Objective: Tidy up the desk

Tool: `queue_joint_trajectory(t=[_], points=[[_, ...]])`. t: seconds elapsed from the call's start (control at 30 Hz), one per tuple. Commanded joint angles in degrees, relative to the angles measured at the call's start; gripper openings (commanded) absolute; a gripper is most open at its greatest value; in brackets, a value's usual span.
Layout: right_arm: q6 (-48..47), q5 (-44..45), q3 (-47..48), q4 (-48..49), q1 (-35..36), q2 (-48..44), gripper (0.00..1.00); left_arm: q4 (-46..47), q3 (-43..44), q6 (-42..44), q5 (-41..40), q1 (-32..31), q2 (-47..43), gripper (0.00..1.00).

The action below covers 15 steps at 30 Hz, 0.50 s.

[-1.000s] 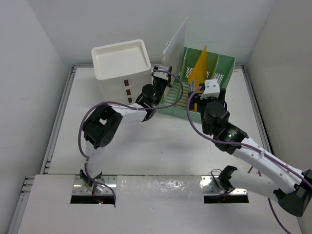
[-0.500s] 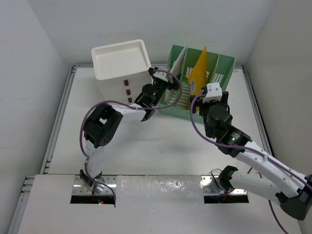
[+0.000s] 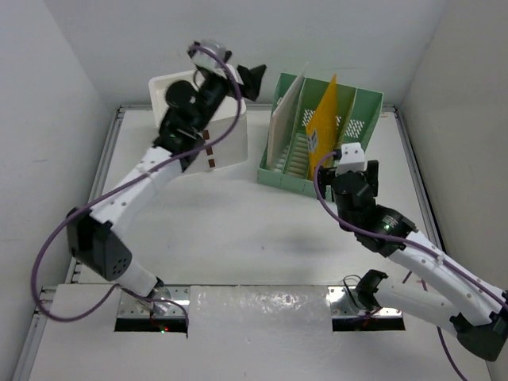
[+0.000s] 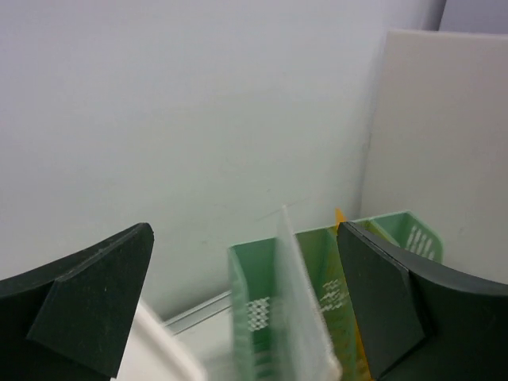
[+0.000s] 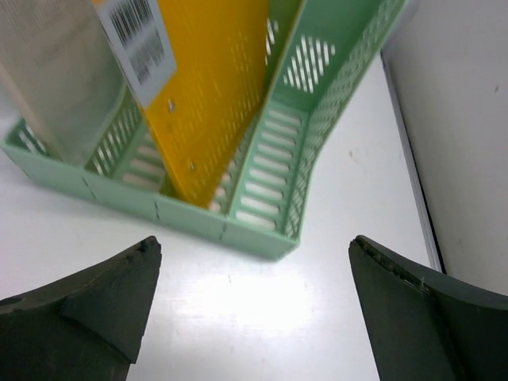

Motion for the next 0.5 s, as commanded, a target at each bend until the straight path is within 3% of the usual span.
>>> queue_joint_trajectory(t=[0.0, 0.1, 0.13, 0.17, 0.23, 0.27, 0.3, 0.33, 0.37, 0.47], points=[[5.52, -1.73, 2.67, -12.31, -1.03, -0.72, 0.99, -29.39, 8.29, 8.60, 11.29, 4.15, -6.36, 1.00], [5.53, -11.74, 3.65, -19.09, -3.92, 1.74, 0.99, -40.62, 8.25, 20.92, 7.20, 7.14, -12.77, 1.00], [5.88, -12.72, 3.39, -21.72, -4.28, 2.79, 0.99, -40.05, 2.23, 22.80, 3.43, 9.76, -18.01, 1.00], [6.49, -11.95, 3.38, -22.61, -4.37, 3.06, 0.99, -38.65, 2.17, 24.21, 3.40, 11.35, -20.76, 1.00], [7.46, -10.36, 0.93, -22.54, -5.94, 1.49, 0.99, -39.50, -4.15, 28.08, -2.03, 16.34, -23.42, 1.00], [7.20, -13.05, -1.69, -20.10, -7.78, 0.61, 0.99, -40.99, -6.25, 28.61, -0.40, 18.90, -23.42, 1.00], [5.37, -17.17, -2.93, -18.59, -10.84, -0.01, 0.99, -43.27, -7.66, 28.88, 2.49, 22.06, -23.43, 1.00], [4.48, -27.74, -4.69, -16.14, -19.58, -0.36, 0.99, -43.99, -10.72, 28.62, 3.56, 27.31, -23.34, 1.00], [4.04, -32.89, -5.57, -14.72, -24.19, -0.28, 0.99, -44.95, -12.14, 28.44, 3.40, 29.01, -23.34, 1.00], [3.42, -42.50, -8.64, -9.90, -40.02, 0.43, 0.99, -45.32, -19.67, 28.88, 6.54, 36.66, -25.43, 1.00]])
